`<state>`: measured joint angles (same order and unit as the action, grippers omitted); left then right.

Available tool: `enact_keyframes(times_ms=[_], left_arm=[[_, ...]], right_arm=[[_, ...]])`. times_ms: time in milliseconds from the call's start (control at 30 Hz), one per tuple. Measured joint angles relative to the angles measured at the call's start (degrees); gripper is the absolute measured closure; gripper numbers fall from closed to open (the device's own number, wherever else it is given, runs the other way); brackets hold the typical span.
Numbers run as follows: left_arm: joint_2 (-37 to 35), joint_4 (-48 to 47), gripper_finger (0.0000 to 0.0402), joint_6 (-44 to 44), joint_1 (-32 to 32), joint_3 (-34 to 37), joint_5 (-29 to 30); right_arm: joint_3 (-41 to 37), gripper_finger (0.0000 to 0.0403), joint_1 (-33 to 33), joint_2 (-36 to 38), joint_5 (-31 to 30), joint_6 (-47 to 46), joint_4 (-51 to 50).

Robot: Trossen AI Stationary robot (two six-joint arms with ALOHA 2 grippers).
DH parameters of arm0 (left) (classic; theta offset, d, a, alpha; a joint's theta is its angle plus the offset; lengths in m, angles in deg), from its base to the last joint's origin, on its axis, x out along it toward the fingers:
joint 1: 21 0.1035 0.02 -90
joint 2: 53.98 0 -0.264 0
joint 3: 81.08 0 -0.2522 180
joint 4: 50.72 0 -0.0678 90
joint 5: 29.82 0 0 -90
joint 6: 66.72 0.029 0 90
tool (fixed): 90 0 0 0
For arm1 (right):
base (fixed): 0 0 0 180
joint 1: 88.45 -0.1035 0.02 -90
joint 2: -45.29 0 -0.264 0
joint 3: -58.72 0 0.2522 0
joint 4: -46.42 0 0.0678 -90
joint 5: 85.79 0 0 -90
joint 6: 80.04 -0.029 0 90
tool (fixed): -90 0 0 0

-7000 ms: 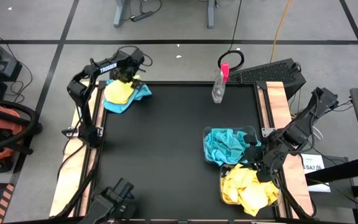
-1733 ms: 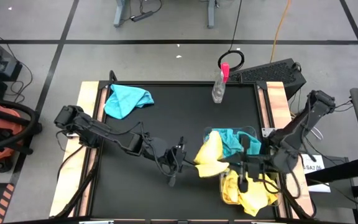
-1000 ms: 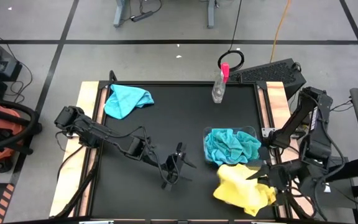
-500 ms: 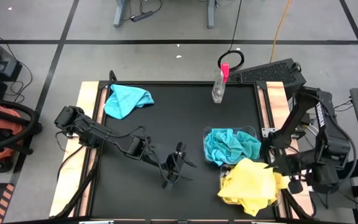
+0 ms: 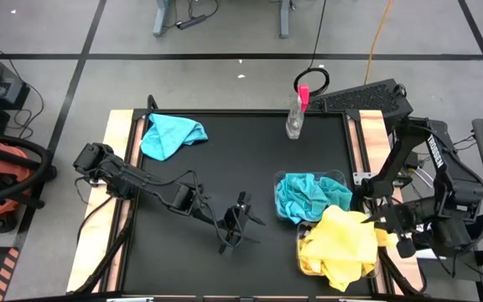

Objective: Sort microfiber towel by color & place in baskets
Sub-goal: Put the yellow towel into the bottom transparent bin

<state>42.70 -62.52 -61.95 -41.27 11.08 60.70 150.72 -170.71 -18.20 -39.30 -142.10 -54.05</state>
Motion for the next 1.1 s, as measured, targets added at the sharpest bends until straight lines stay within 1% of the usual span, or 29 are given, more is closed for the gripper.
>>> enact_keyframes(times_ms=[100, 267, 400, 500, 667, 933, 1100], left_arm=[[0.0, 0.0, 0.0162, -0.02, 0.0, 0.0, 0.02], [0.0, 0.0, 0.0162, 0.02, 0.0, 0.0, 0.0], [0.0, 0.02, 0.0162, 0.02, 0.0, 0.0, 0.0], [-0.02, 0.02, 0.0162, 0.01, 0.0, 0.0, 0.02], [-0.02, 0.02, 0.0162, -0.02, 0.0, 0.0, 0.0], [0.74, 0.63, 0.0162, -0.63, 0.0, -0.07, 0.0], [3.54, 0.57, 0.0162, -1.42, 0.15, -0.07, 0.0]], right_arm=[[0.0, 0.0402, 0.03, -0.36, -0.14, 1.4, 1.75], [-0.38, 0.0402, 0.03, -2.2, -0.12, 7.67, 9.29], [-2.57, 0.0402, 0.11, -4.33, -0.51, 12.11, 15.55], [-5.08, 0.0402, 0.62, -6.1, -1.69, 13.65, 18.37], [-12.04, 0.0402, 2.78, -8.21, -1.44, 14.22, 25.19], [-25.19, 0.0402, 6.93, -8.69, -1.05, 19.85, 44.14], [-32.54, 0.0402, 11.0, -8.68, 3.54, 23.61, 56.71]])
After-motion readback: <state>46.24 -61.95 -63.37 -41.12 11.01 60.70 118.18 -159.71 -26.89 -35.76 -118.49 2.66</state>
